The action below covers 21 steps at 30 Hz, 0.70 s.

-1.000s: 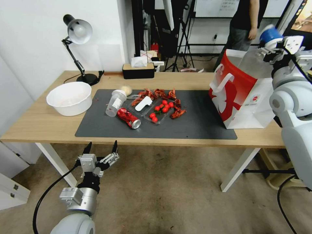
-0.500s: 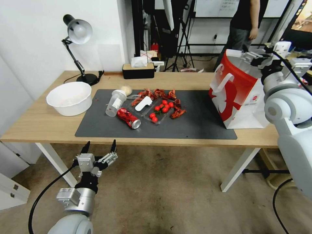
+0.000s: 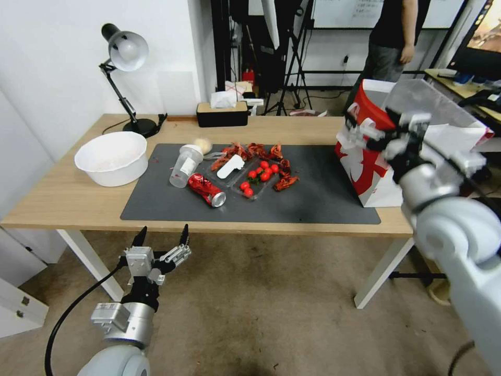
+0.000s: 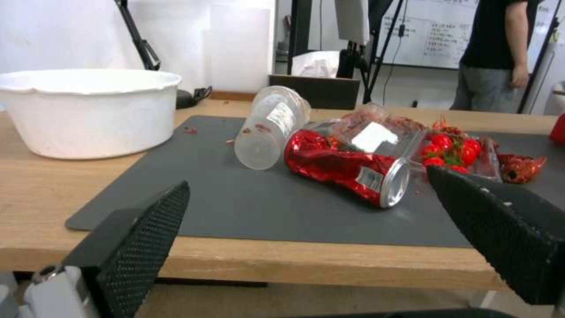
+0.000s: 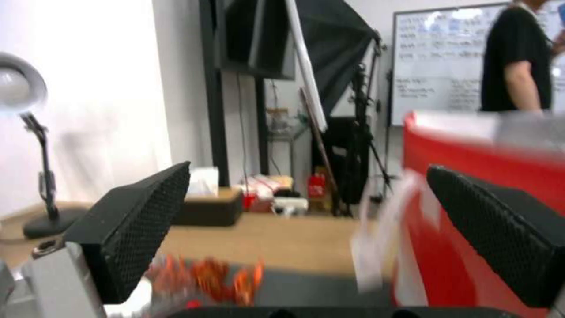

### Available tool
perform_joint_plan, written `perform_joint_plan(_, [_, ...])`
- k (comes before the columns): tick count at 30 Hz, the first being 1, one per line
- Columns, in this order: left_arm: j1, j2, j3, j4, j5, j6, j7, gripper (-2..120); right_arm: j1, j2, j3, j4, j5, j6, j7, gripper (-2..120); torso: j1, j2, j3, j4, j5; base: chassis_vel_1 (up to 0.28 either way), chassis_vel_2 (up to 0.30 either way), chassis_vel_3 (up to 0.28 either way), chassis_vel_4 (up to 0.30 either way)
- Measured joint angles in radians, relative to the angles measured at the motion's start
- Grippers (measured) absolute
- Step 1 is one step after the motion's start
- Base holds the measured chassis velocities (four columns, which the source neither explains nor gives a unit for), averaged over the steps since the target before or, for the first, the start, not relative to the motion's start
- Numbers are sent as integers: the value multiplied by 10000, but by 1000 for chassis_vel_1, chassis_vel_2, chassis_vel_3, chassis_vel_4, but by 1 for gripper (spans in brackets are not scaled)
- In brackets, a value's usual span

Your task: Pick up the trash from the table and place it into the takeout bag.

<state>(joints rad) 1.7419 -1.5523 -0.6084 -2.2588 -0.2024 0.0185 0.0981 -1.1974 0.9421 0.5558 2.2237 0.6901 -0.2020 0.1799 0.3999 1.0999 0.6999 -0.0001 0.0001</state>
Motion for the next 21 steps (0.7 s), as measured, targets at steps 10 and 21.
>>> perform_joint_plan(10, [-9, 147, -57, -13, -200, -16, 8, 100, -3132, 1479, 89, 219, -2234, 2442, -195, 100, -1, 1, -1, 1, -1, 0, 0, 0, 0])
perform_joint_plan(21, [-223, 260, -44, 141, -424, 50, 45, 100, -4988, 2532, -146, -475, -3380, 4608, -43, 100, -1, 0, 0, 1, -3, 0, 0, 0, 0])
